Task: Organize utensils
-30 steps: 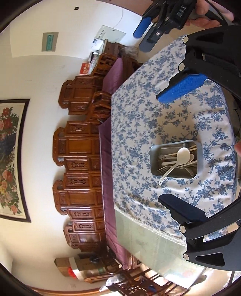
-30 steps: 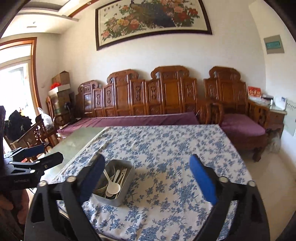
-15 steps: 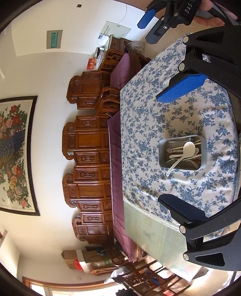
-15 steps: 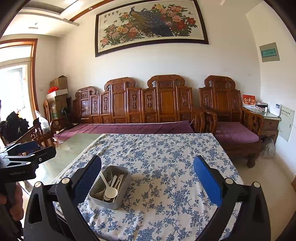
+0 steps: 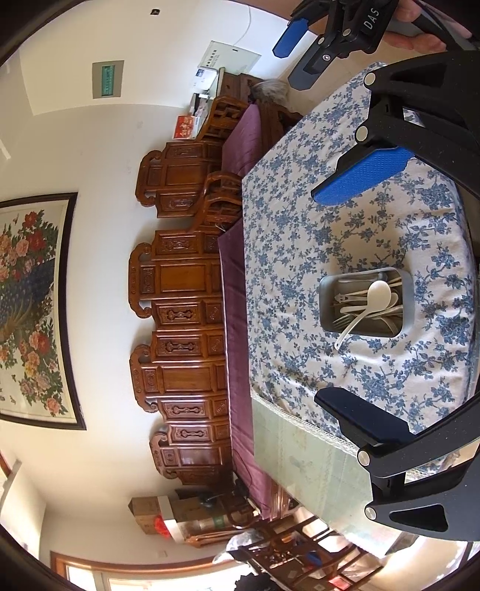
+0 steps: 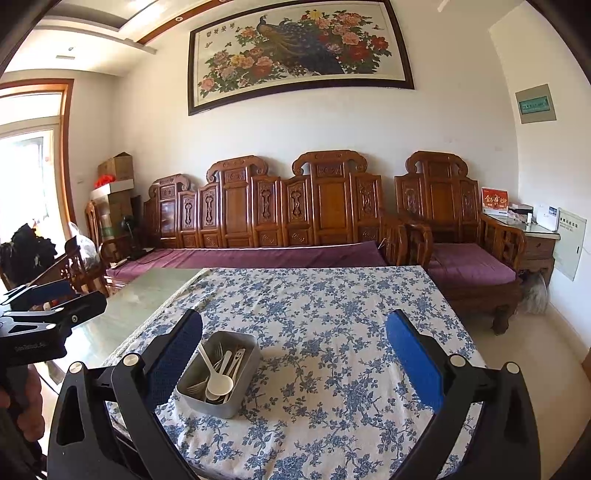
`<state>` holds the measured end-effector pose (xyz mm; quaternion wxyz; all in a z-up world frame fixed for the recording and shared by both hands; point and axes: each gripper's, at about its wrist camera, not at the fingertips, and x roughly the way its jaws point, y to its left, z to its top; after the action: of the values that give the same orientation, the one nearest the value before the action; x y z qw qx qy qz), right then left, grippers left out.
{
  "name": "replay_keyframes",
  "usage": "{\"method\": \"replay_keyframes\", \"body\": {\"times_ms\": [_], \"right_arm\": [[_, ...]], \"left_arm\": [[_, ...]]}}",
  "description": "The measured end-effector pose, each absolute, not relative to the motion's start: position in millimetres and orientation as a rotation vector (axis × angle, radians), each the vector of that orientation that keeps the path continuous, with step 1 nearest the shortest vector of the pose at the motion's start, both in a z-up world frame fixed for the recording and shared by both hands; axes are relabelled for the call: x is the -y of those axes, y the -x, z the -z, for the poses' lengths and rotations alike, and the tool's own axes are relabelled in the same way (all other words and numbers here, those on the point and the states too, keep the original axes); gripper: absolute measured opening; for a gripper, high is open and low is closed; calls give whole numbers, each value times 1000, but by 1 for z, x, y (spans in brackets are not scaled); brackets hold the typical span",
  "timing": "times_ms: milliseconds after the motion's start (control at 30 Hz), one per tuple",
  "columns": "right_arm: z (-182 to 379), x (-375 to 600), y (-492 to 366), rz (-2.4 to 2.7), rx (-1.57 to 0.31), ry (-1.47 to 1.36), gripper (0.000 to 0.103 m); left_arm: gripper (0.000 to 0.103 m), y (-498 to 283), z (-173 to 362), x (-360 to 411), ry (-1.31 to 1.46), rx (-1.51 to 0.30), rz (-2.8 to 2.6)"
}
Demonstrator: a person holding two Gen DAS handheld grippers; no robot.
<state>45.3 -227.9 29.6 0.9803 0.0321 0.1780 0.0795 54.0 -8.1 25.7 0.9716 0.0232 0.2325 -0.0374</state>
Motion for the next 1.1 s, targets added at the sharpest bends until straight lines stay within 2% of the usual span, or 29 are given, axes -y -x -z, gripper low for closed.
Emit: {"method": "replay_keyframes", "body": {"times_ms": [1100], "right_arm": [[-33, 229, -45, -160, -352, -63, 101]], "left_arm": [[95, -52, -24, 8, -48, -463, 61]]}}
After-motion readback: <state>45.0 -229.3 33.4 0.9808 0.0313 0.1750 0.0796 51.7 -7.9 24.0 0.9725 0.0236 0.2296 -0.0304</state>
